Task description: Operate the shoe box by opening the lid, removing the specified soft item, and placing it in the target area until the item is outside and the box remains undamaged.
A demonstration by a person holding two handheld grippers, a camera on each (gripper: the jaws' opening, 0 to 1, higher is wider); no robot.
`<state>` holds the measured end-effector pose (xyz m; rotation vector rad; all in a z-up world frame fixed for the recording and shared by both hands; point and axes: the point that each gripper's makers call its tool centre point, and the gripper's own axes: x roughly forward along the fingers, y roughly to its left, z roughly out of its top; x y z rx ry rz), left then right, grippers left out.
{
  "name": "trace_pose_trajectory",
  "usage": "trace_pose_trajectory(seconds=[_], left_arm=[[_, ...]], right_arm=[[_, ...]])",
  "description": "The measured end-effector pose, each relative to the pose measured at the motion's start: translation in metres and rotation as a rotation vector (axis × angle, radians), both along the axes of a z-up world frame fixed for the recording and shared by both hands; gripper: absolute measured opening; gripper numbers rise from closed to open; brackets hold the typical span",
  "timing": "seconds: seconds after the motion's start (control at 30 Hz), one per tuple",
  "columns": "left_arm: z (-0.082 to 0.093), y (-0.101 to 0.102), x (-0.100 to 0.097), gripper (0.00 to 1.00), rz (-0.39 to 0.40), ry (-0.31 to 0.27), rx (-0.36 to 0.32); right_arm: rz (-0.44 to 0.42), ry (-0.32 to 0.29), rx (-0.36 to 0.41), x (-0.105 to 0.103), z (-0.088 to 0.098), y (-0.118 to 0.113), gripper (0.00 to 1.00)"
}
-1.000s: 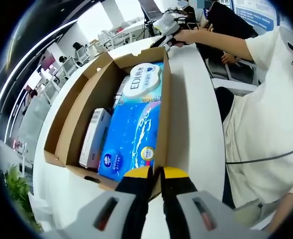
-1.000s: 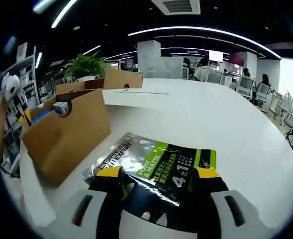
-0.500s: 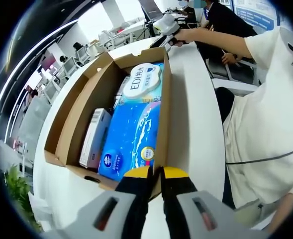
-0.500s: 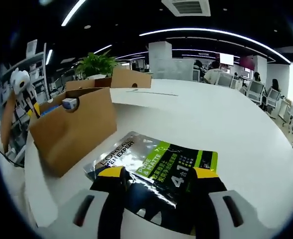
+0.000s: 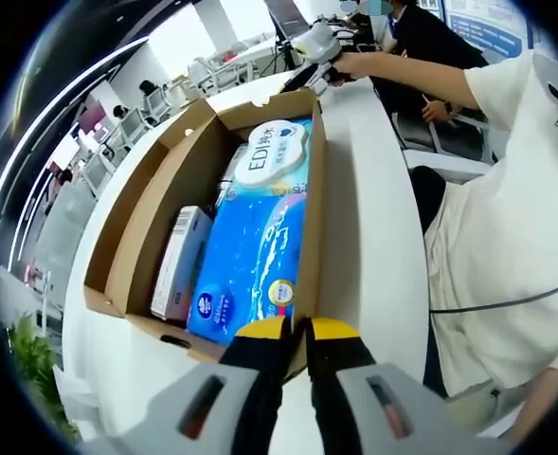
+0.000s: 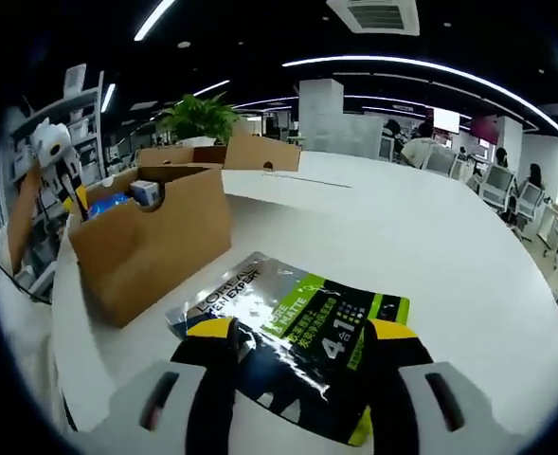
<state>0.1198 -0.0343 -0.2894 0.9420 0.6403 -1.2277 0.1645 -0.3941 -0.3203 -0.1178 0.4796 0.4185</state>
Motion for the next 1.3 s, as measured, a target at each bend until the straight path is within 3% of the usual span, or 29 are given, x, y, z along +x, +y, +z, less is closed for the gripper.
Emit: trace_pose_trajectory(seconds=[0.13,0.23,0.3,0.37,0.47,0.53,0.63,0.73,0.83,0.87,0.97,1.17,1.3], left_arm=[[0.0,0.0,0.0,0.07,-0.003,0.003,-0.004],[0.0,0.0,-0.001,0.07,-0.003,0.001,-0.007],[0.0,-0.001,-0.001,0.07,-0.003,0.002,-0.008],[0.0,-0.001,-0.002,0.07,-0.005,0.006,-0.009],[0.0,-0.001,-0.002,0.07,-0.009,0.011,-0.003],[0.0,-0.001,-0.001,0.07,-0.008,0.014,-0.003],[0.0,-0.001,0.0,0.07,-0.01,0.014,-0.008],[0.0,-0.001,0.0,0.07,-0.009,0.017,-0.006],[-0.001,-0.001,-0.001,0.07,-0.01,0.02,-0.004],[-0.001,-0.001,-0.001,0.07,-0.009,0.021,-0.004],[-0.001,-0.001,-0.002,0.07,-0.017,0.013,0.004],[-0.001,-0.001,-0.002,0.07,-0.016,0.016,-0.001],[-0.001,-0.001,-0.001,0.06,-0.008,0.025,-0.022]], right_arm=[[0.001,-0.017,0.005,0.002,0.007,0.001,0.61],[-0.014,-0.052,0.037,0.002,0.017,0.001,0.5],[-0.036,-0.114,0.12,0.005,0.033,0.003,0.49],[-0.037,-0.126,0.167,0.004,0.038,0.005,0.44],[-0.07,-0.157,0.139,0.005,0.042,-0.003,0.31],[-0.1,-0.167,0.101,0.006,0.039,-0.009,0.35],[-0.095,-0.191,0.121,0.005,0.04,-0.002,0.34],[-0.122,-0.278,0.09,0.005,0.051,-0.003,0.35],[-0.133,-0.218,0.15,-0.001,0.049,0.005,0.47],[-0.109,-0.256,0.139,-0.003,0.055,0.009,0.5],[-0.126,-0.287,0.12,-0.009,0.059,0.01,0.47],[-0.126,-0.299,0.172,-0.018,0.065,0.02,0.41],[-0.117,-0.31,0.178,-0.025,0.069,0.03,0.44]])
